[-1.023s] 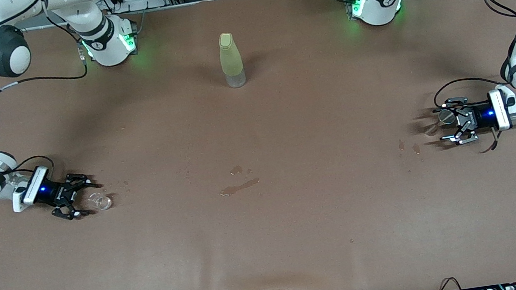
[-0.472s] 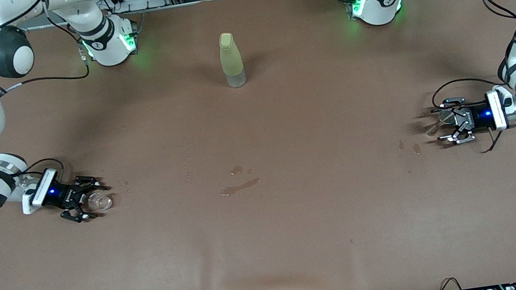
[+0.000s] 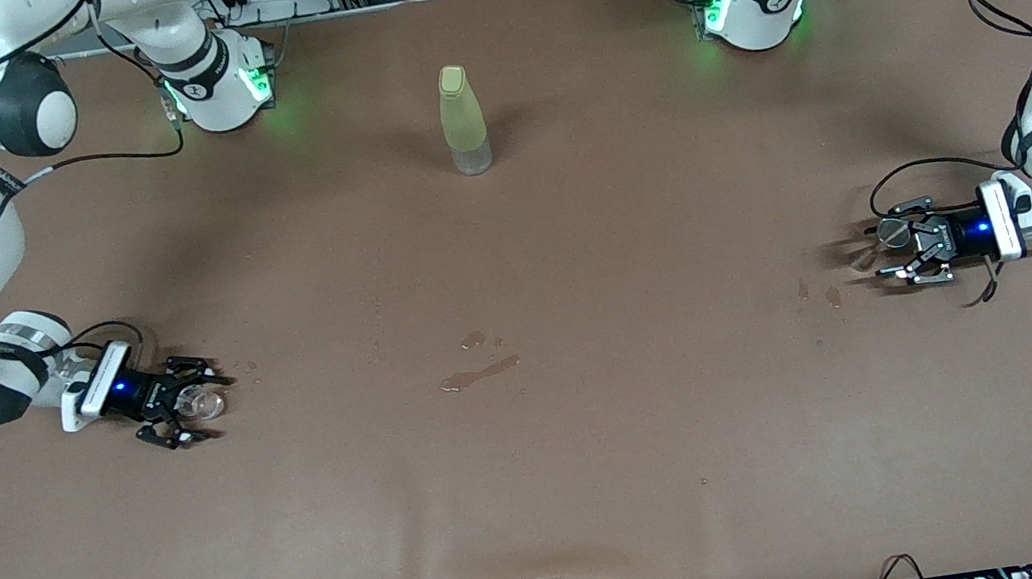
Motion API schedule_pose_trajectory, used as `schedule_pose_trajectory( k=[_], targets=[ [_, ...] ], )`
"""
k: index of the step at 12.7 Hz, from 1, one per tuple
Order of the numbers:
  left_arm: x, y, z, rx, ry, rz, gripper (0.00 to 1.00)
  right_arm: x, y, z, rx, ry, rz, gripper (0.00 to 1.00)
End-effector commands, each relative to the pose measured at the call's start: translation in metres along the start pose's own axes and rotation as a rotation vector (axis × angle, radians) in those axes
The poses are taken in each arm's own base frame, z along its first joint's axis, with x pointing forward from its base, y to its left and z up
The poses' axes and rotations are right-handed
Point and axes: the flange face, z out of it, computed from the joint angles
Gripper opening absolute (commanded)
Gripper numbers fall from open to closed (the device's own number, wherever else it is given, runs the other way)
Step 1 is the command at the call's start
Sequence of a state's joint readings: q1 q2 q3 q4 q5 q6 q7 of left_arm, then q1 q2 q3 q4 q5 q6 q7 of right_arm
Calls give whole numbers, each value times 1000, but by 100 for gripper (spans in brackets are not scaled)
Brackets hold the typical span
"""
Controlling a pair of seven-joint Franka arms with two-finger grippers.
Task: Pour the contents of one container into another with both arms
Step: 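Close the right gripper on the beaker while the left gripper grasps the jigger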
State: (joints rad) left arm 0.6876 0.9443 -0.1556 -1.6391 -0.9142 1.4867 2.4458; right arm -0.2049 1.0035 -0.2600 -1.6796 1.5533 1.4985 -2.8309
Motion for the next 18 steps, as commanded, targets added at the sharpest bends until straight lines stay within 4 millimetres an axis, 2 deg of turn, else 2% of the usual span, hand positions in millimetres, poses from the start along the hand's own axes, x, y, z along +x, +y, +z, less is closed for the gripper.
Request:
schedule_pose_trajectory(
  k=[1,2,4,6,8,9,12,15,18],
  targets=[
    [-1,-2,1,9,36,20,47,-13,-8,13,-28,5,-260,100],
    [-1,-1,0,8,38,19,43,-12,-8,20,-27,14,-260,100],
    [-2,-1,1,6,41,15,32,-13,-8,21,-28,7,-260,100],
    [-2,0,1,7,42,15,22,-13,-8,24,-27,11,-260,78],
    [-2,-1,1,5,42,18,2,-13,-8,24,-27,11,-258,50],
    [-2,-1,1,7,40,19,0,-13,-8,24,-27,11,-257,39],
    [1,-1,0,7,37,25,0,-12,-8,25,-24,11,-246,24],
    [4,-3,2,1,34,23,0,-6,-4,26,-20,19,-214,1],
    [16,-11,10,7,54,28,0,9,4,30,2,28,-127,0]
  ],
)
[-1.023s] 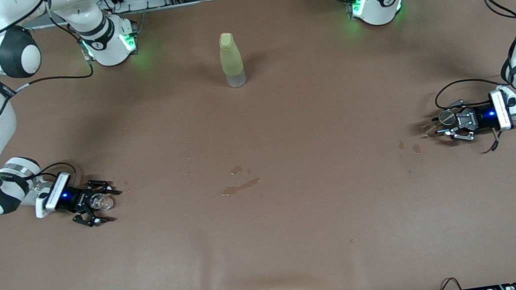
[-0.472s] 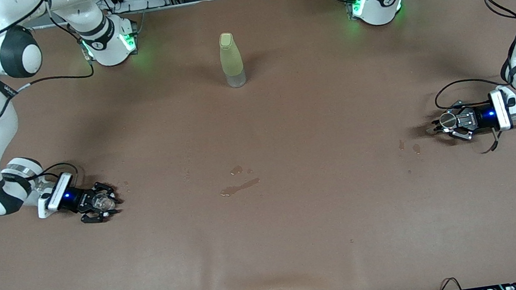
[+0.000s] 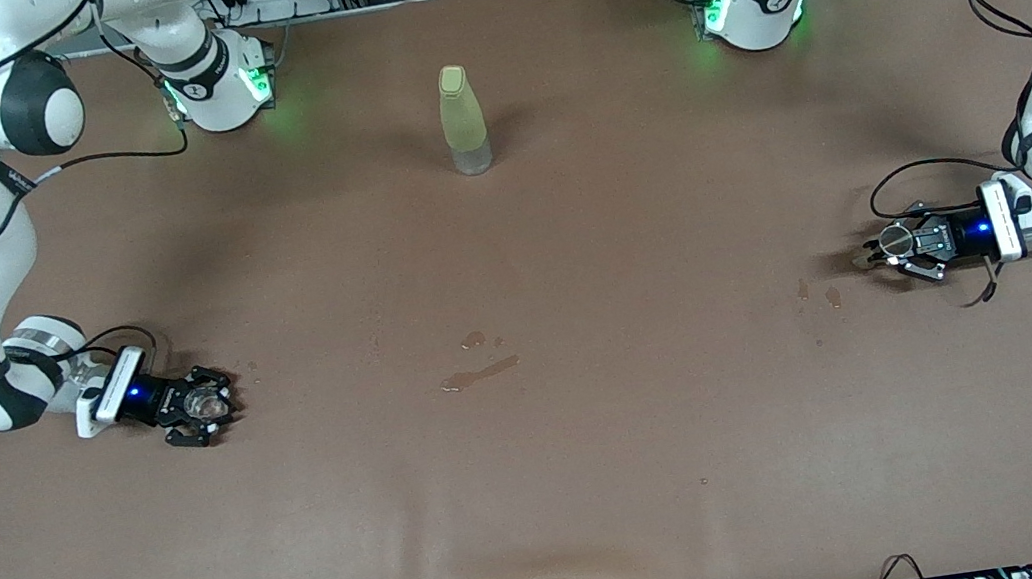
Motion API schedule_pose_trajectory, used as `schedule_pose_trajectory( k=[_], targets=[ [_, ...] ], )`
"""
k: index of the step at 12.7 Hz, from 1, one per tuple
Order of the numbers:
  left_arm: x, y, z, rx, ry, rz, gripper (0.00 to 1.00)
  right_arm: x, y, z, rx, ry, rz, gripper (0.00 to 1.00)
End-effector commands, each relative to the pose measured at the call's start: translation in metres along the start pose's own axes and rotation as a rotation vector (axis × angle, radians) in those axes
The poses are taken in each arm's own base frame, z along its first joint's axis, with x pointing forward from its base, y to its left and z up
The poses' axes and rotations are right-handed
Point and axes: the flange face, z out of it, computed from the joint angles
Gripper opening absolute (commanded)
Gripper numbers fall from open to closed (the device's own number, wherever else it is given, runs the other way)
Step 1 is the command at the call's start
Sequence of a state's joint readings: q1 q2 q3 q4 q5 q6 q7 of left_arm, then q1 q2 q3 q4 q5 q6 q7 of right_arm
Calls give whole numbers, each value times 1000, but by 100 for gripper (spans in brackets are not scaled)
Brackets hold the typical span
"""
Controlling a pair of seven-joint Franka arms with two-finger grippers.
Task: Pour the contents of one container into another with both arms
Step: 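Close the right gripper on the beaker while the left gripper grasps the jigger, then lift the beaker with the right gripper while the left gripper brings the jigger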
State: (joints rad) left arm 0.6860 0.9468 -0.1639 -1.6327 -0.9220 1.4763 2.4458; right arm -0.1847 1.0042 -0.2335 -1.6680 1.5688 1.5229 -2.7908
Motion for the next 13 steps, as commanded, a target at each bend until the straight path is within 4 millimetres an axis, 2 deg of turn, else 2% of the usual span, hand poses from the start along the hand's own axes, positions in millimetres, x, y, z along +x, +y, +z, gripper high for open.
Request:
schedule_pose_trajectory(
  k=[1,4,11,13],
  targets=[
    [19,-13,12,18,57,25,0,11,-1,11,14,29,-117,0],
    [29,-19,16,15,60,28,0,39,7,17,81,61,-10,0],
    [82,-52,66,-31,13,55,0,108,19,15,244,87,254,0],
    [87,-59,80,-17,14,60,0,132,20,17,301,108,312,0]
  ],
)
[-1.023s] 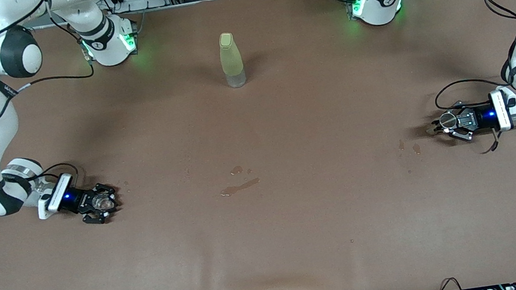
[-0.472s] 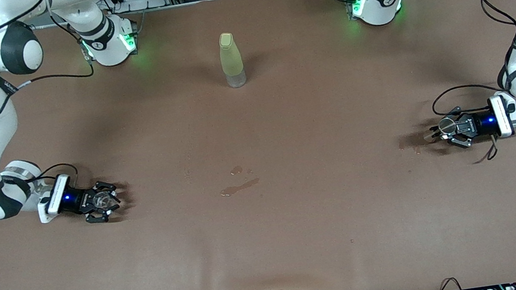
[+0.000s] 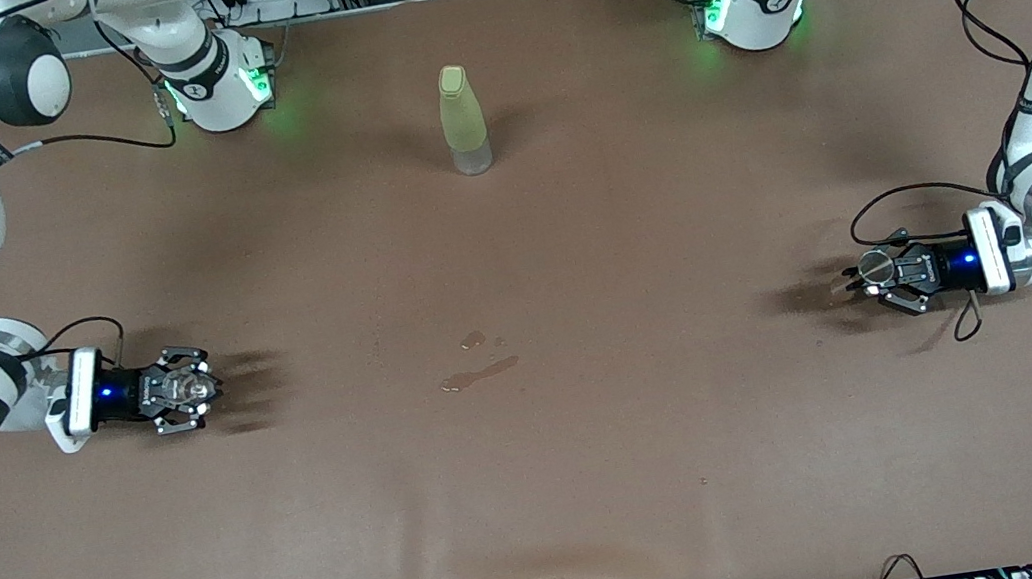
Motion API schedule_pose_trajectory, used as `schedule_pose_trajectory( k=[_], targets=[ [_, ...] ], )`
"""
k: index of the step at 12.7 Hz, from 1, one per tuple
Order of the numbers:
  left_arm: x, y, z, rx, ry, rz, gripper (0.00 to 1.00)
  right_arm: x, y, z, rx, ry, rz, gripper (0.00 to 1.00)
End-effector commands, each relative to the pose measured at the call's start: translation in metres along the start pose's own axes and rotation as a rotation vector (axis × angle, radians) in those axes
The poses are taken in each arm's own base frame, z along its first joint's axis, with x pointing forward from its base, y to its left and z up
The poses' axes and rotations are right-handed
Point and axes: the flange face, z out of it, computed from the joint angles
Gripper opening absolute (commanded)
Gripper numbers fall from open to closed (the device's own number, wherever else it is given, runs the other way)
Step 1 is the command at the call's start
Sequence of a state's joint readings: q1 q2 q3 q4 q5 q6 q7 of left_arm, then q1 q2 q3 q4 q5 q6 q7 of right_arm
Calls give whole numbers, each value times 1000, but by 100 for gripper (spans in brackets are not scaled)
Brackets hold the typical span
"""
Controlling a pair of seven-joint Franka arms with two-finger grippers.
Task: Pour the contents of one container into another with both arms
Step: 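Lift the beaker with the right gripper while the left gripper brings the jigger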
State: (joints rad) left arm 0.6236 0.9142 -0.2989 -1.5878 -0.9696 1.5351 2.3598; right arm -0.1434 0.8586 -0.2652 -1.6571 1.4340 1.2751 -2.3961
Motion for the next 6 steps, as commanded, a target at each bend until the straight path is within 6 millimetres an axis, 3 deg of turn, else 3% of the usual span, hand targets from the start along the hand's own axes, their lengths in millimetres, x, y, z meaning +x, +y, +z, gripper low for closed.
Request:
schedule_pose_trajectory(
  k=[1,4,6],
  targets=[
    [16,-9,12,45,-1,1,0,39,-7,6,57,-9,71,0],
    [22,-25,47,54,-7,14,0,90,-15,11,129,-44,142,0],
    [27,-32,65,59,8,16,0,134,-23,9,141,-77,185,0]
  ],
)
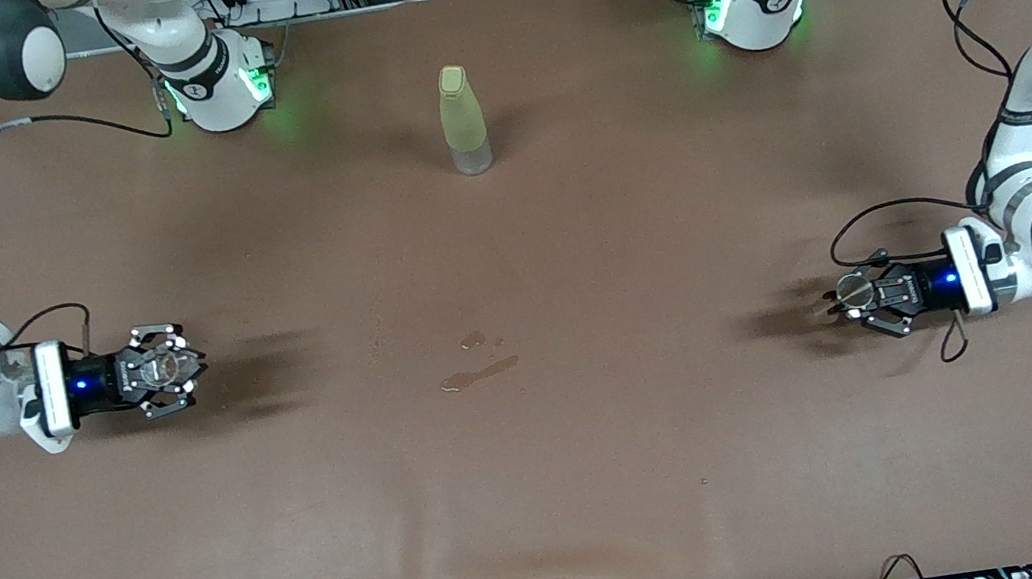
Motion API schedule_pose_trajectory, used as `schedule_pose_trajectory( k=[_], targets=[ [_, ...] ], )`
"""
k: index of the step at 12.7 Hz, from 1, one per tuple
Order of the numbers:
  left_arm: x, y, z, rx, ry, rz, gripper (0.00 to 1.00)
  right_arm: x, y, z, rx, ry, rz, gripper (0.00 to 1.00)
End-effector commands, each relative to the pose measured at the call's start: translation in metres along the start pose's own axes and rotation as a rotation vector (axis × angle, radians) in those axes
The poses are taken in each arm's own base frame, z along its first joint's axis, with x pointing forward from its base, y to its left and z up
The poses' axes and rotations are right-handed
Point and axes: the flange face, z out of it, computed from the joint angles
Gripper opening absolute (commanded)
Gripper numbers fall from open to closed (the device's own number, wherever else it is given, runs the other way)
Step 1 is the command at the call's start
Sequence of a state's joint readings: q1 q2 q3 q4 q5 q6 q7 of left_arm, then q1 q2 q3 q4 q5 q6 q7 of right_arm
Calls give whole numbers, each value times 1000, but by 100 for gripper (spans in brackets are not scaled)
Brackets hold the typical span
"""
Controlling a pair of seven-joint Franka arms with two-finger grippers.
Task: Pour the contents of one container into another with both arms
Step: 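Lift the beaker with the right gripper while the left gripper brings the jigger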
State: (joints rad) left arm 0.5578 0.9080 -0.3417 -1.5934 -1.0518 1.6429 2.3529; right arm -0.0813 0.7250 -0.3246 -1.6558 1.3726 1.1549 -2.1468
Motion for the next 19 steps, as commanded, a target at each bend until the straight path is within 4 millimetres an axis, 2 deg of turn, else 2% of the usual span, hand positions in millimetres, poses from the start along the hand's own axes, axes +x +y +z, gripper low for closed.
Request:
schedule_pose_trajectory(
  k=[1,2,6,8,10,13,15,17,19],
  targets=[
    [11,-5,23,13,12,-6,0,60,-26,0,9,-56,65,0],
    [13,-6,29,12,8,-5,0,77,-30,5,15,-62,77,0],
    [16,-9,38,7,11,0,0,120,-43,41,37,-75,138,0],
    [16,-8,41,3,13,2,0,127,-43,61,17,-81,145,0],
    [15,-7,45,-5,16,-3,0,128,-43,90,13,-46,141,0],
    [23,-7,66,-15,24,0,0,127,-46,129,-22,-13,145,0],
    [33,-10,93,27,32,-12,0,125,-50,155,-41,25,155,0],
    [43,-18,136,73,24,-13,0,118,-50,176,-46,34,159,0],
    [44,-20,182,102,9,-22,0,107,-53,198,-38,60,175,0]
  ],
)
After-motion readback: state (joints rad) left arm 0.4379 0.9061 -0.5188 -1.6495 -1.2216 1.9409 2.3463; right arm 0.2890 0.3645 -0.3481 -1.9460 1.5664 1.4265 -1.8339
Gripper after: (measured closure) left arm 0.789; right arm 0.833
